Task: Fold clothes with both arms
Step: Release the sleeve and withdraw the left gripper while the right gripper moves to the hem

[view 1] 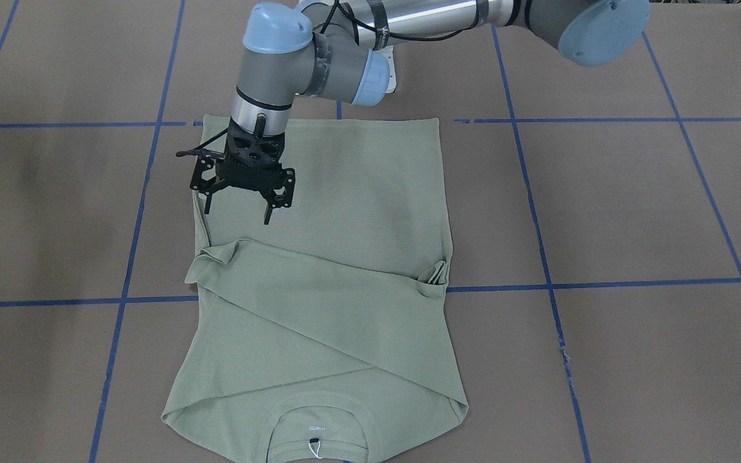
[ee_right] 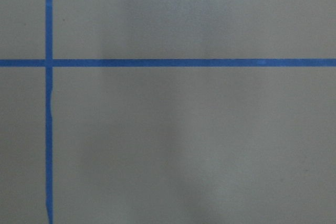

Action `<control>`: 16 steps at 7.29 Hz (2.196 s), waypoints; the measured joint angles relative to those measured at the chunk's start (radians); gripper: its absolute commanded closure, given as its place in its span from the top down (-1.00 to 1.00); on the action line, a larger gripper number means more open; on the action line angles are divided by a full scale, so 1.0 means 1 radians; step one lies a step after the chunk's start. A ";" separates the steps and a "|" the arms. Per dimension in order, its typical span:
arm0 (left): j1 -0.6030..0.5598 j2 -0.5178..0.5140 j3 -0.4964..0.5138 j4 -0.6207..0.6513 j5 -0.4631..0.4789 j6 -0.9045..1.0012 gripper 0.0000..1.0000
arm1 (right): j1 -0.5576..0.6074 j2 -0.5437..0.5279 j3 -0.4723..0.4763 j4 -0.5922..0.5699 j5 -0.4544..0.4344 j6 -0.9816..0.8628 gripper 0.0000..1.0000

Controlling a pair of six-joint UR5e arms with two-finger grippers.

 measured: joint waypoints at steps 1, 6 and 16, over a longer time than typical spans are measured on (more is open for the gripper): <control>-0.018 0.088 -0.127 0.060 -0.018 0.052 0.97 | -0.029 -0.008 0.010 0.068 0.004 0.090 1.00; -0.114 0.530 -0.595 0.204 -0.147 0.305 0.99 | -0.385 -0.043 0.230 0.158 -0.152 0.622 1.00; -0.108 0.672 -0.706 0.197 -0.145 0.332 0.99 | -0.938 0.047 0.148 0.182 -0.548 0.990 0.77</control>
